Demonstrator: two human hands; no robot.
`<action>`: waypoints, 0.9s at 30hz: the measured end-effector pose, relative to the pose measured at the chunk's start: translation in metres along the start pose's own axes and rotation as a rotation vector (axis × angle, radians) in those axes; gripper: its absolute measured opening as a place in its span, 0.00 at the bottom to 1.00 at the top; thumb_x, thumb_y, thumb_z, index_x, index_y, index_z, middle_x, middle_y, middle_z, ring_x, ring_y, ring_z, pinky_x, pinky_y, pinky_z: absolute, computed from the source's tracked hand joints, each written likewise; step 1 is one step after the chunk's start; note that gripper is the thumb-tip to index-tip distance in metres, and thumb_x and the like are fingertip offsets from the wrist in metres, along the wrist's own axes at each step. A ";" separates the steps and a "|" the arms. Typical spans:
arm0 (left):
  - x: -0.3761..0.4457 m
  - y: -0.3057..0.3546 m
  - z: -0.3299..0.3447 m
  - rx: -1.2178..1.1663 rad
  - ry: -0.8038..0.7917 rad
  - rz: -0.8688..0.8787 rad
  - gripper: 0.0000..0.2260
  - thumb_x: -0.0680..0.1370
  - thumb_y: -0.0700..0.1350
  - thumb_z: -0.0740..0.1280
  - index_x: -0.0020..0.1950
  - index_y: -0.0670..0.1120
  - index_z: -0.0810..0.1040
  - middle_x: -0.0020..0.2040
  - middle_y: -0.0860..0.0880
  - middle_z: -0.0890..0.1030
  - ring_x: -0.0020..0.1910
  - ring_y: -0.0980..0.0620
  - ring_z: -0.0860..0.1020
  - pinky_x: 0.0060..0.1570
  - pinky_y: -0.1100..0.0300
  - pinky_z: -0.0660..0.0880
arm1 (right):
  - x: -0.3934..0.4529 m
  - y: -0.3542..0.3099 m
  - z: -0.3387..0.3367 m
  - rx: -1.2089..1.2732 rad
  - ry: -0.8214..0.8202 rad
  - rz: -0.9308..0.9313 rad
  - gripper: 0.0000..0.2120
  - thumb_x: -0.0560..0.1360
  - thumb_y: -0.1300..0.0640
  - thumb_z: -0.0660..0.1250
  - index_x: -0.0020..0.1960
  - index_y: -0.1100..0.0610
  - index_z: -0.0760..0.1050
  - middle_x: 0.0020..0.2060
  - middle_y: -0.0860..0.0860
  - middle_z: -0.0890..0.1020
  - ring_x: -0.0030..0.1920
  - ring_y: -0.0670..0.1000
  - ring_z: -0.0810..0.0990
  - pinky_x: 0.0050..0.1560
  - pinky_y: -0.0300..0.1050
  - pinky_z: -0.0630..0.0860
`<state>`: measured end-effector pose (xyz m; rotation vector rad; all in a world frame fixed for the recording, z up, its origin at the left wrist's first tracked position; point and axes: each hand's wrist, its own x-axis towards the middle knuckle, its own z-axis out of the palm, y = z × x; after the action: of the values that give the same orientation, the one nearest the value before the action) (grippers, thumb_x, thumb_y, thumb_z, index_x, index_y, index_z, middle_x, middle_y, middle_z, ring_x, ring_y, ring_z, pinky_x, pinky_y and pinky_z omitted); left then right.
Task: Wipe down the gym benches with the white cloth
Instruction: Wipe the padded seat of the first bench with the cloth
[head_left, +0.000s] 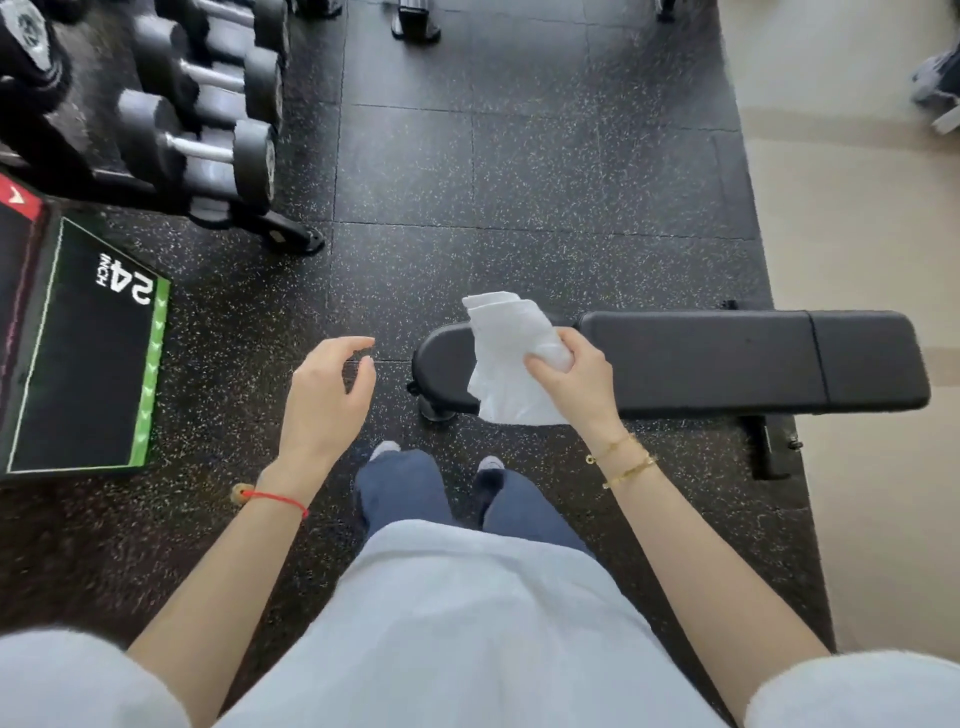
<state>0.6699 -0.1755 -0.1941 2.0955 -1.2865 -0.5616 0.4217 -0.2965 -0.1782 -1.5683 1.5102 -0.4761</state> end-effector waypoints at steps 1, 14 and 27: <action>-0.002 0.002 0.013 -0.003 0.004 -0.012 0.12 0.80 0.41 0.63 0.63 0.43 0.79 0.59 0.47 0.81 0.59 0.50 0.77 0.62 0.55 0.72 | 0.006 0.008 -0.002 -0.010 -0.021 -0.012 0.07 0.72 0.55 0.71 0.48 0.48 0.76 0.37 0.41 0.79 0.35 0.38 0.75 0.33 0.27 0.69; 0.038 -0.084 0.182 0.154 -0.058 -0.041 0.14 0.81 0.44 0.62 0.65 0.44 0.76 0.62 0.47 0.79 0.62 0.47 0.75 0.63 0.52 0.71 | 0.123 0.157 0.071 -0.093 -0.148 -0.073 0.14 0.71 0.56 0.70 0.57 0.51 0.78 0.48 0.45 0.82 0.49 0.47 0.79 0.51 0.44 0.75; 0.087 -0.210 0.332 0.261 0.081 0.185 0.16 0.79 0.43 0.63 0.67 0.43 0.75 0.63 0.46 0.78 0.63 0.45 0.73 0.64 0.48 0.71 | 0.223 0.302 0.167 -0.653 0.127 -0.588 0.35 0.73 0.52 0.66 0.77 0.54 0.58 0.74 0.56 0.63 0.72 0.60 0.62 0.71 0.54 0.59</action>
<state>0.6327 -0.2738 -0.5825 2.1484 -1.5555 -0.2366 0.4125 -0.4124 -0.5719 -2.5650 1.3461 -0.4273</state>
